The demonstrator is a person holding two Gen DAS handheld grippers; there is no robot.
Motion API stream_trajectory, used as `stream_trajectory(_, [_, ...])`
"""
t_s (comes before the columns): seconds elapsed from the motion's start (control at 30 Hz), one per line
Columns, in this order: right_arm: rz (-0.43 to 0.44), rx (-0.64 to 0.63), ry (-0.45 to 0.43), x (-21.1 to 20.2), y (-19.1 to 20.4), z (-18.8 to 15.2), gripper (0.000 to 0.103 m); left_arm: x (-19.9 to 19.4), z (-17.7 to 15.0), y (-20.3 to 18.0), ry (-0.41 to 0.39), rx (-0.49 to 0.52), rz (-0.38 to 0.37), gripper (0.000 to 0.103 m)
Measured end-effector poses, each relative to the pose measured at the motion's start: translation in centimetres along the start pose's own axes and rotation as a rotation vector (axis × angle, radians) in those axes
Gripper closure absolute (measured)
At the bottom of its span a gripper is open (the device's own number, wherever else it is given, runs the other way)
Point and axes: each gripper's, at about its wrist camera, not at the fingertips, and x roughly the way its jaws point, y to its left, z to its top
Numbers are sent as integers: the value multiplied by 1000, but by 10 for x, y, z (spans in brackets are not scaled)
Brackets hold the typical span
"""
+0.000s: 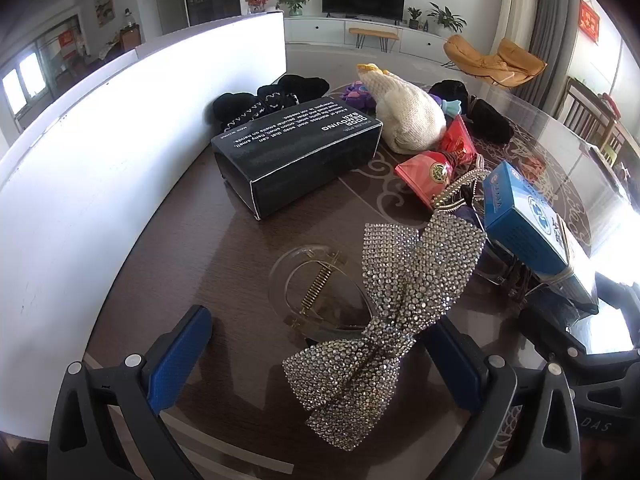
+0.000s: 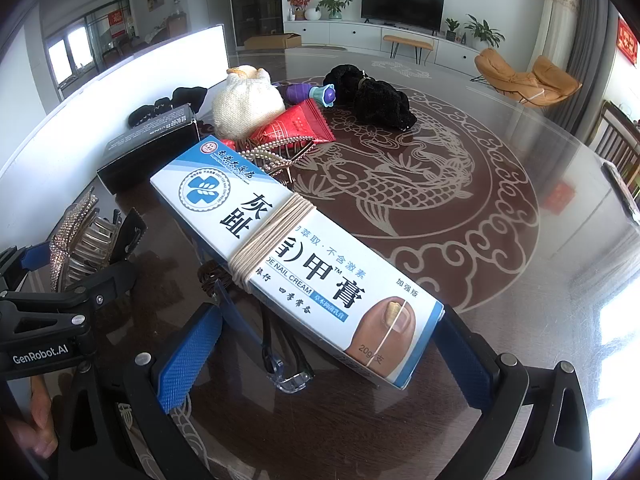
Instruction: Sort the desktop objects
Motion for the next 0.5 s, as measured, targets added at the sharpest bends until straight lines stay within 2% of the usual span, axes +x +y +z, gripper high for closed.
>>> stream_trajectory(0.5, [0,0,0,0,0,0,0,4,2,-4,-17,4,1,0])
